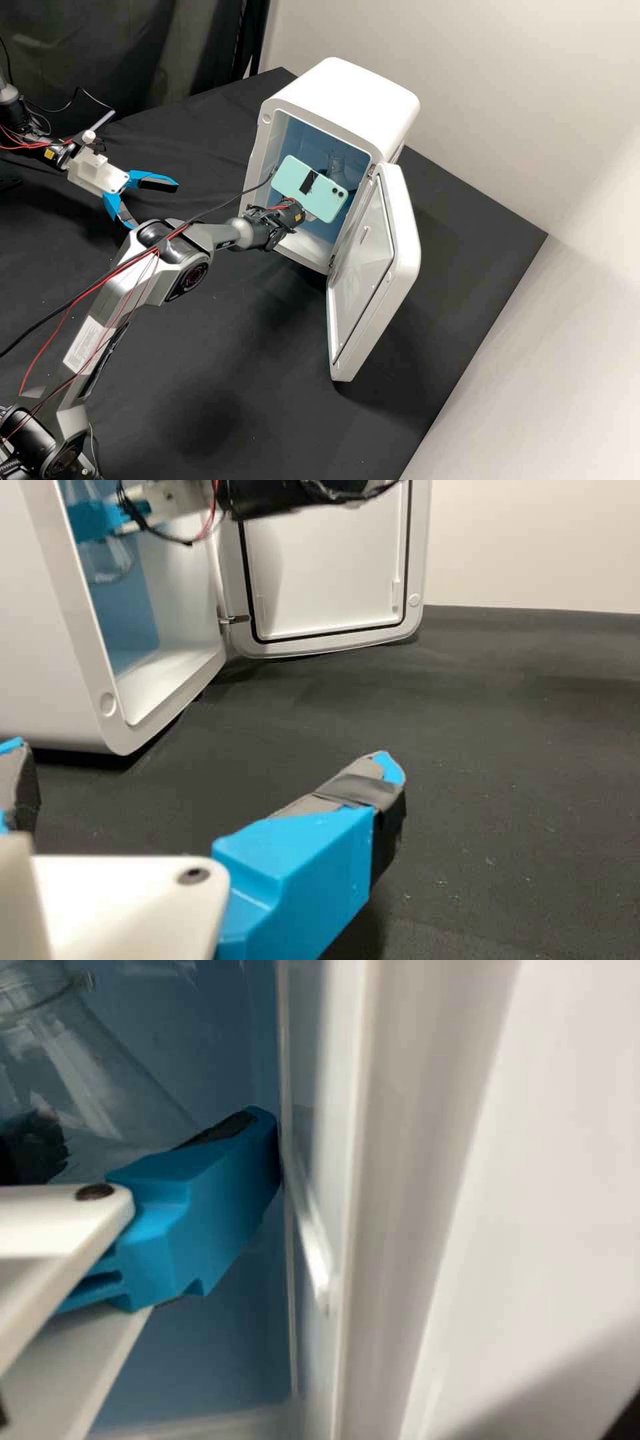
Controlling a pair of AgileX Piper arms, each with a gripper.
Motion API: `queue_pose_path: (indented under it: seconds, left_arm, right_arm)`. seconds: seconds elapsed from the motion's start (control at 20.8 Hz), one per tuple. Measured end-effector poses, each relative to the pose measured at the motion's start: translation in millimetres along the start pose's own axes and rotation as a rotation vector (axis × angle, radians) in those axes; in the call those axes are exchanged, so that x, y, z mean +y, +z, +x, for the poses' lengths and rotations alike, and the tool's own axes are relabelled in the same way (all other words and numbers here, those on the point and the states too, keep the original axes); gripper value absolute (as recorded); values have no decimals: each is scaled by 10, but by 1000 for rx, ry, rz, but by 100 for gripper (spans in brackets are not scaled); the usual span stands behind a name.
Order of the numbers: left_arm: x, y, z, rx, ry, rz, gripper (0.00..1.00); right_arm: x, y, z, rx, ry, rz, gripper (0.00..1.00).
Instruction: Place the flask in the incubator
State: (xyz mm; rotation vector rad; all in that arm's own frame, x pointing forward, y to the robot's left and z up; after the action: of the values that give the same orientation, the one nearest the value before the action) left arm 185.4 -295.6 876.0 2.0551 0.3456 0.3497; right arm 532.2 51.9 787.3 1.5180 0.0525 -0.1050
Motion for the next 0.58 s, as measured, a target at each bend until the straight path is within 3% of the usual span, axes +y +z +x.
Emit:
queue_pose_path:
  seconds: [0.14,0.29,0.39,0.58]
  left_arm:
    - [-7,-3,2,2,-2,0,100]
    - [-18,-8,5,4,-6,20,100]
    - [-18,-9,5,5,-6,31,100]
    - [-18,-9,5,5,-6,31,100]
  right_arm:
    - [-140,34,26,-12,-31,-19,0]
    - [-258,0,25,-11,-51,-10,0]
    - [-317,0,21,-13,-63,-31,0]
    - [-447,56,44,-21,-85,-38,0]
